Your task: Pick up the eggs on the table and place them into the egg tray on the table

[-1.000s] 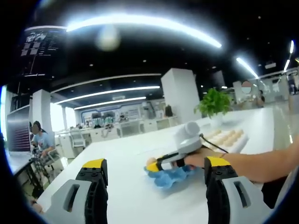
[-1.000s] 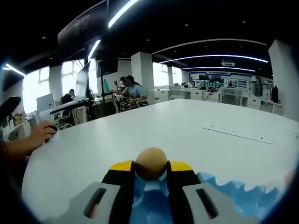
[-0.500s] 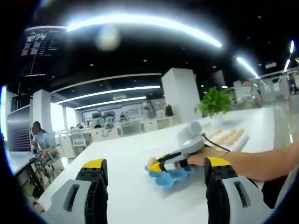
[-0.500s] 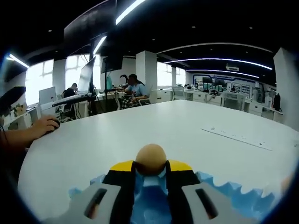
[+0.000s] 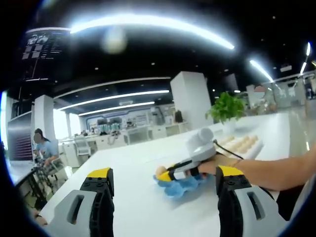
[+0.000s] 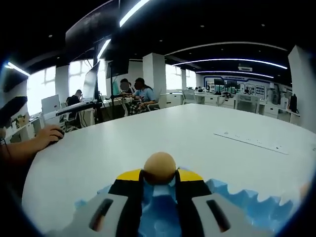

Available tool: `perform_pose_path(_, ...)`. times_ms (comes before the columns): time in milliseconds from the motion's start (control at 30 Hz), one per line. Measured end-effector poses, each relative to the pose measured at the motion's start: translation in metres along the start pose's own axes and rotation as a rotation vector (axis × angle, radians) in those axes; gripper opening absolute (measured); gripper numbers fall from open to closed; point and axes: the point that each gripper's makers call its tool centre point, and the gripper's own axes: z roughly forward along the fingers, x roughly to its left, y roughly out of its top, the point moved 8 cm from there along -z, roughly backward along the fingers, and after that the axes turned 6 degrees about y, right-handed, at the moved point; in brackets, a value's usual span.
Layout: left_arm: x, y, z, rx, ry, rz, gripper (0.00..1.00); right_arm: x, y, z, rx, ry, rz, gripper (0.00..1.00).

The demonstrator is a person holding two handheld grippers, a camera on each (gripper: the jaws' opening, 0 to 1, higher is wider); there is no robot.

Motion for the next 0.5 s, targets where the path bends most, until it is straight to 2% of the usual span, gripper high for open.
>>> perform_pose_path(367, 0.0008, -0.0007, -0.0002, 0.004, 0.001, 0.004, 0.87, -0.0027, -0.0012, -0.0006, 0.002, 0.010, -0.010, 0.26)
perform_pose_path(400, 0.0008, -0.0011, -0.0001, 0.007, 0.000, 0.006, 0.87, -0.0026, -0.0016, -0.0015, 0.005, 0.008, -0.022, 0.25)
perform_pose_path(433, 0.0008, -0.0013, -0.0001, 0.008, 0.000, 0.007, 0.87, -0.0022, -0.0030, -0.0031, 0.025, -0.003, -0.080, 0.25)
perform_pose_path(500, 0.0006, -0.0015, -0.0001, 0.009, 0.000, 0.009, 0.87, 0.0007, -0.0033, -0.0008, 0.021, -0.006, -0.074, 0.25)
